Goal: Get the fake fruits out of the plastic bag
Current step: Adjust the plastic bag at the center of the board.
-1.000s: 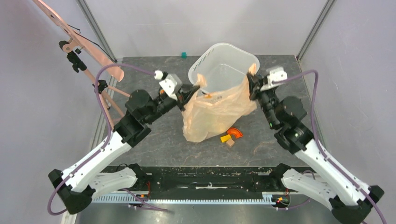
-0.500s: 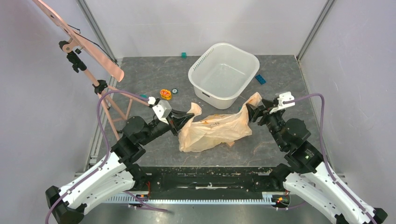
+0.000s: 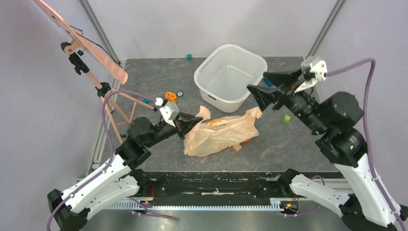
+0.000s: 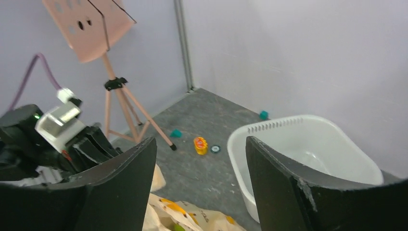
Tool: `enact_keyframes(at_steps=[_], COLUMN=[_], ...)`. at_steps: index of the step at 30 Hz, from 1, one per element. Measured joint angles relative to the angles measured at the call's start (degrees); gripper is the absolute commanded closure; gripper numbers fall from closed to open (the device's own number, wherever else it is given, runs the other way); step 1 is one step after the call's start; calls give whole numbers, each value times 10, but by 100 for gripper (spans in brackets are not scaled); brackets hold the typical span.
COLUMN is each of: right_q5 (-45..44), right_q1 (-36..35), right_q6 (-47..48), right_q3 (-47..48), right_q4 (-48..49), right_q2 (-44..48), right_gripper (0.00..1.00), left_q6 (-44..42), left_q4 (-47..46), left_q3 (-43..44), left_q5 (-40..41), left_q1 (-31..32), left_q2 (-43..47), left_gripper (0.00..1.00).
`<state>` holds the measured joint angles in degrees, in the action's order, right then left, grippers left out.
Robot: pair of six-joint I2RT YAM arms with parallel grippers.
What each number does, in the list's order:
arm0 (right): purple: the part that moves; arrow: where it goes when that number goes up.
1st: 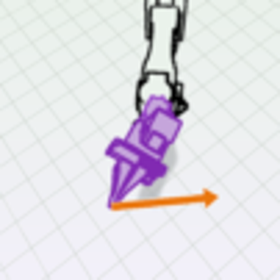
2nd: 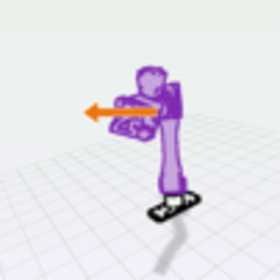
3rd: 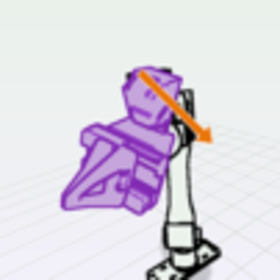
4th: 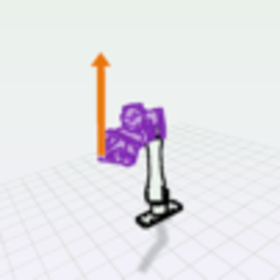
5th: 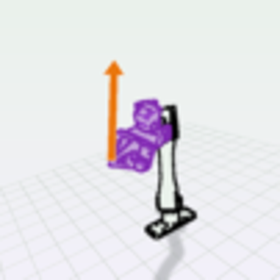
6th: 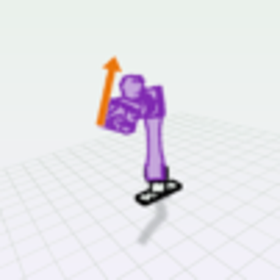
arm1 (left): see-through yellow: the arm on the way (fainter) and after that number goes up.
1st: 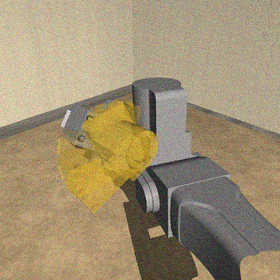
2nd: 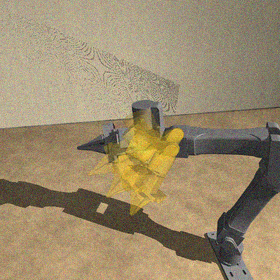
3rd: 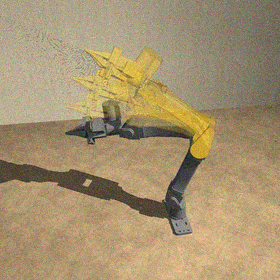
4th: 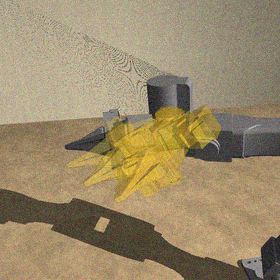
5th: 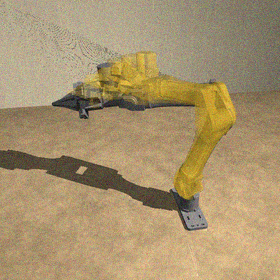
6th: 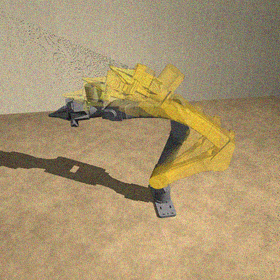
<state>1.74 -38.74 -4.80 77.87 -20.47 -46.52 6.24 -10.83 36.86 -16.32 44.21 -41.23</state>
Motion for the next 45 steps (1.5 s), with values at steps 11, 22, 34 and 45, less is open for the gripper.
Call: enact_keyframes(at_steps=[11,22,34,45], right_q5=[88,-34,-113,-139], right_q1=[-25,-192,-206,-207], right_q6=[-60,-85,-112,-125], right_q3=[47,0,-85,-133], right_q4=[-49,-116,-122,-112], right_q2=[-167,-228,-233,-230], right_gripper=[100,100,100,100], left_q6=[17,21,21,21], left_q4=[0,3,17,19], left_q3=[1,1,1,1], left_q5=[11,19,34,40], left_q1=[0,0,0,0], left_q2=[8,9,8,9], left_gripper=[98,98,98,98])
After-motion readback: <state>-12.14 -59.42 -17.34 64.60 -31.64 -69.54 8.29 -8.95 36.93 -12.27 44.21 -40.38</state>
